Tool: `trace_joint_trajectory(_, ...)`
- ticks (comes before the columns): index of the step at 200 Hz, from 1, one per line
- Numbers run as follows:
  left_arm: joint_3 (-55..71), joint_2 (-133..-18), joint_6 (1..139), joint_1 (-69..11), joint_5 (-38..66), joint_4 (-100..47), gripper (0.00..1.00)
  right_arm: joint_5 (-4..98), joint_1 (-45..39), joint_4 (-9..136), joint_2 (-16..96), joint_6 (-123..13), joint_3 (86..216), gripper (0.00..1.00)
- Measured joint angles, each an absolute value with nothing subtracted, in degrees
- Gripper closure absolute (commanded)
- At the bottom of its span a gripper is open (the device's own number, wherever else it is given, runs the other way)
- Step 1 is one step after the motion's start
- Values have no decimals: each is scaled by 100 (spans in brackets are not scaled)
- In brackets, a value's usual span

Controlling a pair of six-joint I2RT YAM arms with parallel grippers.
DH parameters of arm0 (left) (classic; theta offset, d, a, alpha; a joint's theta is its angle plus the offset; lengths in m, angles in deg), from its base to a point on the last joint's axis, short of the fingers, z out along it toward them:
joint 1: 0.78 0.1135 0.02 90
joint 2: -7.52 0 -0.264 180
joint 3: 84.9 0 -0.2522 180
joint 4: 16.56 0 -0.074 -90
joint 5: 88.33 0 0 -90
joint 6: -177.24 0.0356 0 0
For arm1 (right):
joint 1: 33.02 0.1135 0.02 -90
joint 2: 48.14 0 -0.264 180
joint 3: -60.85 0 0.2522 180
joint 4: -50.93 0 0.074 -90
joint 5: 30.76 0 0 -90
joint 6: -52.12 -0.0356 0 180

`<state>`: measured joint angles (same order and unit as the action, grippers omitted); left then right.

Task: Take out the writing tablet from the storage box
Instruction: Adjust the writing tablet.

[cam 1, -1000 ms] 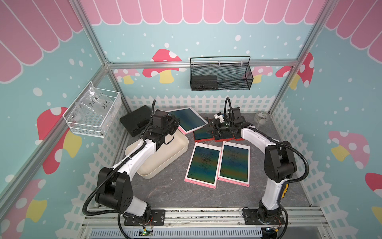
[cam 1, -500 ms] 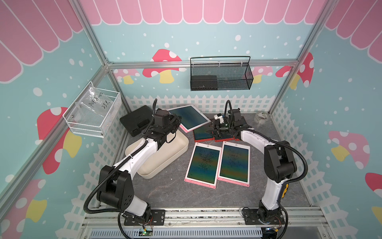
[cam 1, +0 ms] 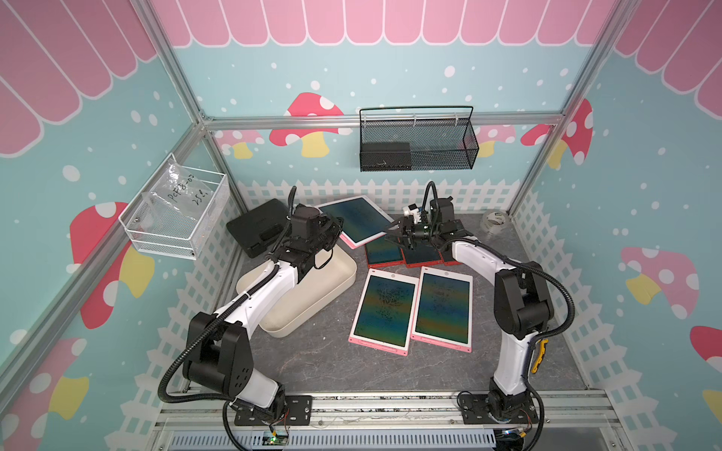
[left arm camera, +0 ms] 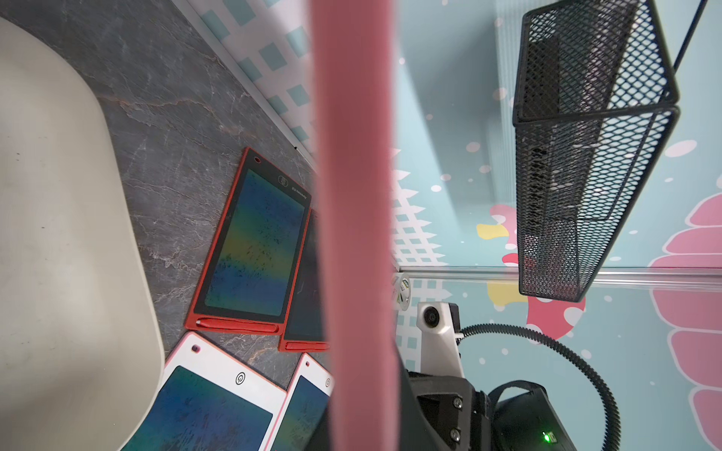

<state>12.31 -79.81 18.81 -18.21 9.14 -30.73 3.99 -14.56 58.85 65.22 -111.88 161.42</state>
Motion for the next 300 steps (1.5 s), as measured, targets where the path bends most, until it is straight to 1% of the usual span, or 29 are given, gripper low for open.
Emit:
trace_joint_trajectory(82, 1572, -7889, 1748, -1764, 1029, -2821, 95, 415, -1454, 5496, 6887, -11560, 16354, 61)
trace_joint_trajectory(101, 1574, -7889, 1713, -1762, 1051, -2791, 95, 423, -1456, 5434, 6919, -11643, 16354, 64)
trace_joint_trajectory(155, 1607, -7889, 1580, -1764, 1150, -2607, 95, 507, -1456, 4956, 6992, -11997, 16369, 65)
trace_joint_trajectory(197, 1653, -7891, 1527, -1769, 1152, -2524, 95, 563, -1456, 4844, 7354, -12169, 16817, 66)
trace_joint_trajectory(211, 1666, -7891, 1512, -1769, 1152, -2520, 95, 585, -1456, 4866, 7376, -12169, 16874, 69)
trace_joint_trajectory(230, 1690, -7893, 1455, -1769, 1154, -2461, 95, 594, -1467, 4886, 7376, -12176, 16944, 70)
trace_joint_trajectory(250, 1698, -7896, 1409, -1771, 1152, -2415, 95, 616, -1471, 4888, 7396, -12187, 17029, 75)
trace_joint_trajectory(275, 1757, -7920, 1335, -1769, 1156, -2347, 91, 631, -1491, 4884, 7446, -12222, 17132, 80)
trace_joint_trajectory(300, 1806, -8011, 1280, -1771, 1368, -2338, 78, 684, -1537, 4800, 7490, -12259, 17191, 84)
